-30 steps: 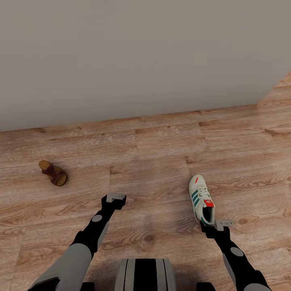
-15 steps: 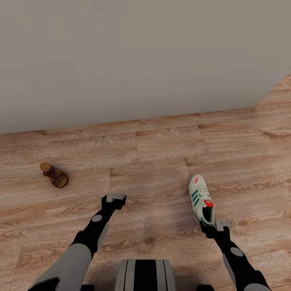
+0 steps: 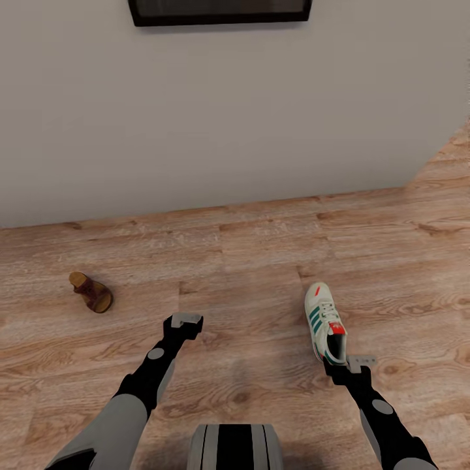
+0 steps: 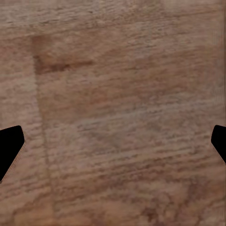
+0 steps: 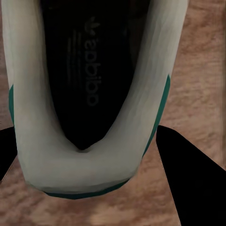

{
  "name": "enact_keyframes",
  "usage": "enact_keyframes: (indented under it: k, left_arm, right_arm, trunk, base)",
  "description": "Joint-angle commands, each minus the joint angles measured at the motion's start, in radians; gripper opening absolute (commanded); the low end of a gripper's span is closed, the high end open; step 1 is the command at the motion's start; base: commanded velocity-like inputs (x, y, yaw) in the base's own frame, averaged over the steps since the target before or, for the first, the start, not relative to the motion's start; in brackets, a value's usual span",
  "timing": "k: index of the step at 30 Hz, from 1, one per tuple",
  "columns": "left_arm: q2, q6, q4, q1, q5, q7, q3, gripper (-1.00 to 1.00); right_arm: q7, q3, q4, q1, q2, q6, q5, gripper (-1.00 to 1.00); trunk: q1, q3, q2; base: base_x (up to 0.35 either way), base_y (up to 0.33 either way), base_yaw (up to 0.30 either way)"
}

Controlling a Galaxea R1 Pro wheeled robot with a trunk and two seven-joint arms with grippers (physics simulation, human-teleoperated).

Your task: Pick up the two gym shoes and the two sandals from the corridor floor and place them onto the hallstand (shoe rack) in the corridor, making sure they are on the rack and not on the floor. Arrange them so the two gym shoes are next to each other and the two sandals are next to each other.

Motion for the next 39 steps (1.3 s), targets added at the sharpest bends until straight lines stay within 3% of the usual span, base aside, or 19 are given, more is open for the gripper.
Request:
enact_keyframes:
  k: [1, 12, 20, 29, 35, 39]
  left_arm:
    - [-0.001, -0.004, -0.001, 0.001, -0.007, -0.007, 0.009, 1.00]
    - [0.001, -0.006, 0.000, 0.012, -0.004, -0.004, 0.017, 1.00]
    - [0.061, -0.001, 0.000, 0.058, -0.007, 0.003, 0.017, 1.00]
    - [0.072, -0.007, 0.001, 0.136, -0.007, 0.013, 0.018, 1.00]
    - [0.075, -0.010, 0.000, 0.189, -0.007, 0.016, 0.028, 1.00]
    - [0.077, -0.036, 0.004, 0.221, -0.007, 0.015, 0.068, 1.00]
  right_arm:
    - [0.008, -0.008, 0.001, -0.001, 0.001, -0.005, 0.010, -1.00]
    - [0.008, -0.008, -0.002, -0.001, 0.006, -0.009, 0.009, -1.00]
    - [0.008, -0.011, -0.012, -0.001, 0.009, -0.036, 0.012, -1.00]
    - [0.007, -0.019, -0.006, 0.013, -0.002, -0.073, 0.016, -1.00]
    - [0.008, -0.083, -0.005, 0.092, -0.003, -0.125, 0.014, -1.00]
    - [0.012, -0.141, -0.004, 0.147, 0.001, -0.204, 0.013, -1.00]
  trunk:
    - [-0.001, 0.003, 0.000]
    - [-0.005, 0.046, 0.003]
    - [-0.009, 0.088, 0.004]
    - [-0.013, 0.136, 0.007]
    - [-0.016, 0.169, 0.008]
    - [-0.018, 0.191, 0.009]
  base:
    - [0.000, 0.000, 0.000]
    - [0.000, 0.000, 0.000]
    - [0.000, 0.000, 0.000]
    - [0.000, 0.000, 0.000]
    - [0.000, 0.000, 0.000]
    - [0.000, 0.000, 0.000]
